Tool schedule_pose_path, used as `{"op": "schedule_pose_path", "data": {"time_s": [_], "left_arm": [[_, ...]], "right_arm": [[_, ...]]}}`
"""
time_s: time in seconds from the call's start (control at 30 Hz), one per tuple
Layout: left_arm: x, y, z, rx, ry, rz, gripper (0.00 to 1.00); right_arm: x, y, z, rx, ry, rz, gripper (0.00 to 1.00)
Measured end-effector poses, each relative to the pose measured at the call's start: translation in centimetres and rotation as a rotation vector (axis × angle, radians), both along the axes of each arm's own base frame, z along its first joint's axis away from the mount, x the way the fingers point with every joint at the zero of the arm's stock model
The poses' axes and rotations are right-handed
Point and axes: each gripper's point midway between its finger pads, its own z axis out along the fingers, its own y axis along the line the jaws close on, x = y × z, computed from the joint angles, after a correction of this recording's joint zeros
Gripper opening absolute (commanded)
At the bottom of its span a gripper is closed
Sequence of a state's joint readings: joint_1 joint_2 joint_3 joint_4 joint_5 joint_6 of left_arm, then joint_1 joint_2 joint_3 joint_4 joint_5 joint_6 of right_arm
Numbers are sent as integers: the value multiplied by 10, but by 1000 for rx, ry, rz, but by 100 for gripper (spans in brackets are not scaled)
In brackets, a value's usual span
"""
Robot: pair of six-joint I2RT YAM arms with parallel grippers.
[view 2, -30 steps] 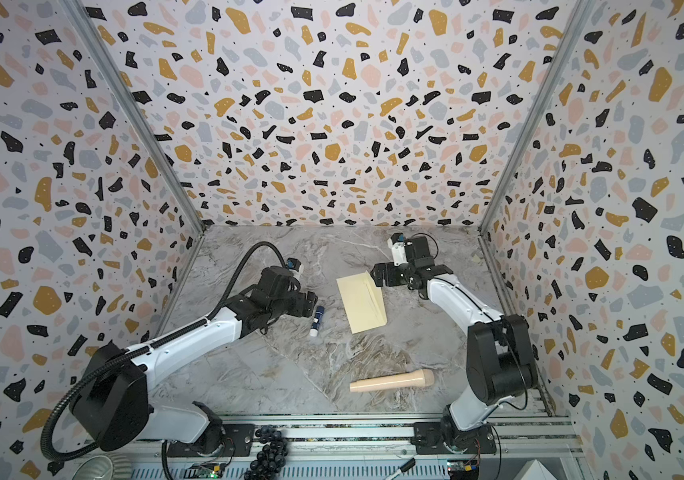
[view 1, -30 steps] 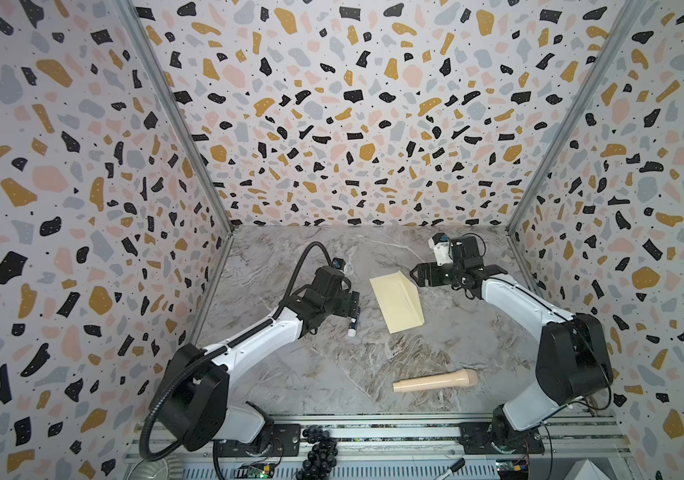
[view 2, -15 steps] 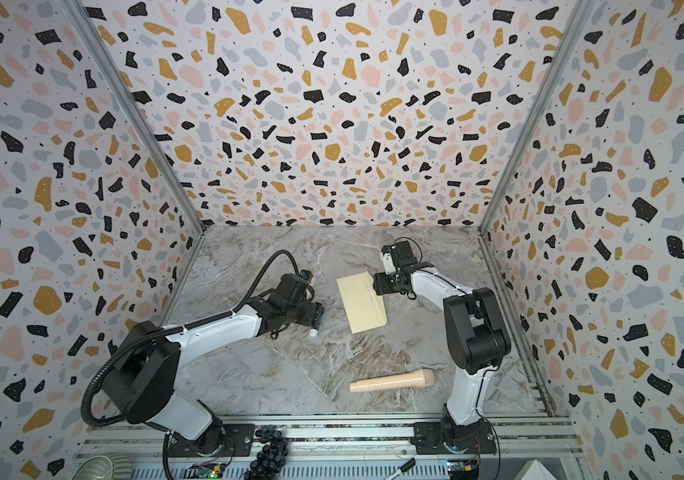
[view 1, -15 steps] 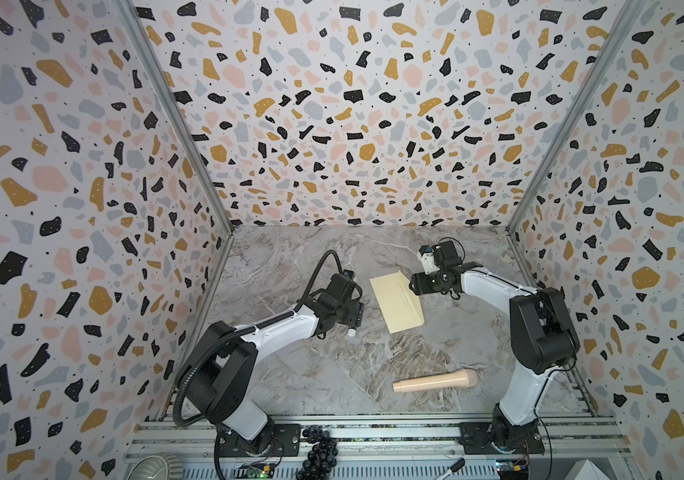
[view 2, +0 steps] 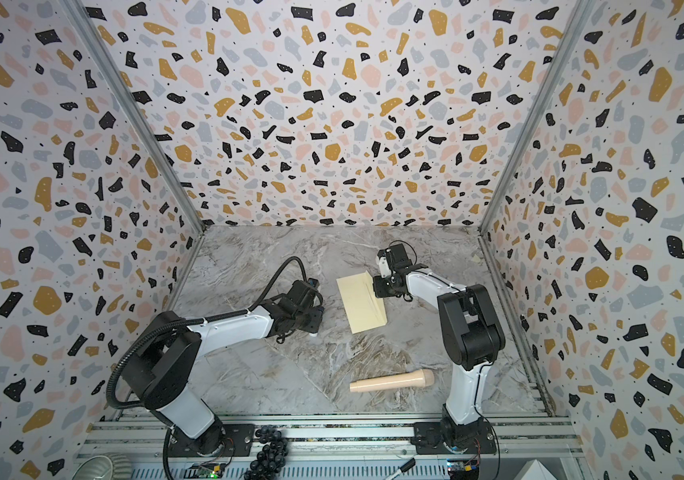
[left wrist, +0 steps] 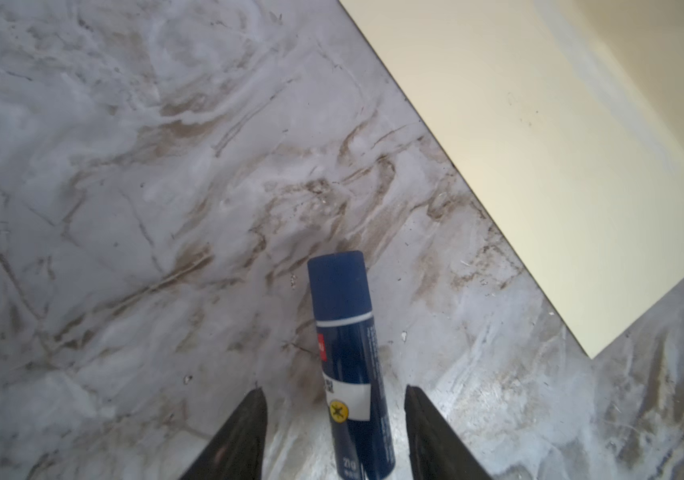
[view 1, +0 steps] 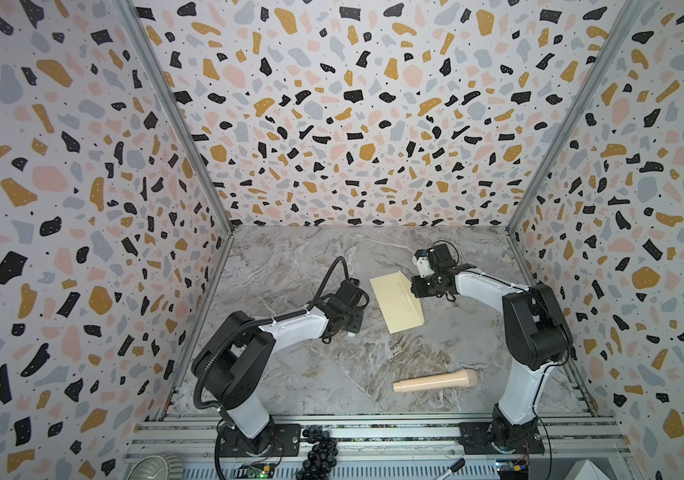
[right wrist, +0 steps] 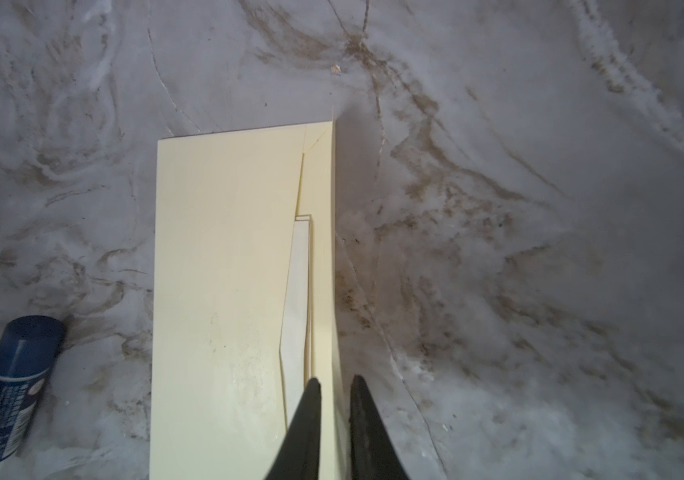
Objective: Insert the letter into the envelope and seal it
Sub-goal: 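Move the left gripper toward the blue glue stick while the right approaches the envelope, then grasp the blue glue stick with the left gripper and lift it upright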
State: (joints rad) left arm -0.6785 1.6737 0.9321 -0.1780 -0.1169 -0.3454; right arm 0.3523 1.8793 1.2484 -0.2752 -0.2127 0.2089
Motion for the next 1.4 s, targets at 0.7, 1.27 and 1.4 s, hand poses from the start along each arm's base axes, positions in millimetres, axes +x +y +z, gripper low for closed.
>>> {"op": "schedule_pose_path", "data": {"time_s": [0.7, 1.27, 1.4], "left_arm": [[2, -1, -28, 53, 19, -11, 24], [18, -18, 58, -80, -217, -89, 0], [19, -24, 128, -206, -416, -128, 0]], "right_arm": [[3, -20, 0, 67, 19, -123, 31], [9, -30, 89, 129, -156, -122, 73], [7, -16, 147, 217, -255, -45, 76]]}}
